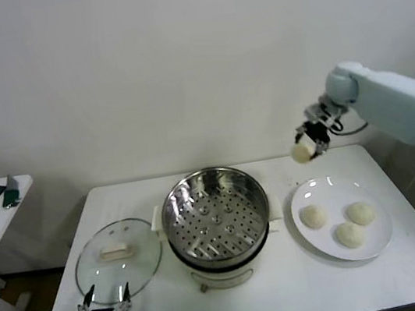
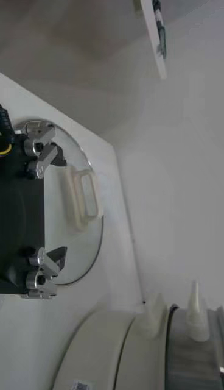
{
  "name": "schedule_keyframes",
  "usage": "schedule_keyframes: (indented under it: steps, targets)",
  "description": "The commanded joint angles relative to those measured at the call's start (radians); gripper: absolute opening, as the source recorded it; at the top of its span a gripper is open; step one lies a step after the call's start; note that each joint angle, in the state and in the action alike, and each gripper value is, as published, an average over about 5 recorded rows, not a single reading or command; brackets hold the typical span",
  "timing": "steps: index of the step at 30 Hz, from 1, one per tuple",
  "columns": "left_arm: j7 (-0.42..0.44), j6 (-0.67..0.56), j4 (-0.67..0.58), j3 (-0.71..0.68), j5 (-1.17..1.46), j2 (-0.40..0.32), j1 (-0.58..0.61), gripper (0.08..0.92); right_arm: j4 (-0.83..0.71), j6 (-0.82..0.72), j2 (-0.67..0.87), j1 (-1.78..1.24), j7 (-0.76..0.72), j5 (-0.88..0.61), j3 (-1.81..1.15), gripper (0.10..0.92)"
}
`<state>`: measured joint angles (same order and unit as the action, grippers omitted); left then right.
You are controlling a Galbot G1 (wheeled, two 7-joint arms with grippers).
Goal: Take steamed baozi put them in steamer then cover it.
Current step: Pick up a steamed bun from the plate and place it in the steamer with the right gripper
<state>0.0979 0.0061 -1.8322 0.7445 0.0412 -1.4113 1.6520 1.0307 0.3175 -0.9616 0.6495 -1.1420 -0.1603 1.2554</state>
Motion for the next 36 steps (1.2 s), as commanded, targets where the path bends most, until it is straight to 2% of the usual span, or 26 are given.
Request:
schedule_keyframes:
  steps: [1,6,16,29,36]
  targets:
    - [-0.003,0.0,-0.019,-0.005,-0.008,-0.006,0.002,0.823,0.402,0.145,-0.078,0.248,0.052,-0.118,0.163,0.689]
    - [-0.004,0.001,-0.038,-0.006,-0.017,-0.007,0.008,0.823,0.442,0.174,-0.181,0.171,0.091,-0.005,0.193,0.688]
    - [-0.003,0.004,-0.046,0.003,-0.012,-0.007,0.008,0.823,0.146,0.253,-0.366,-0.016,0.128,0.199,0.188,0.687]
    - [-0.003,0.001,-0.026,-0.002,-0.013,-0.004,0.001,0.823,-0.056,0.29,-0.434,-0.128,0.149,0.317,0.138,0.687]
    - [-0.003,0.0,-0.027,-0.001,-0.012,-0.003,0.0,0.823,-0.107,0.294,-0.462,-0.139,0.147,0.313,0.132,0.687]
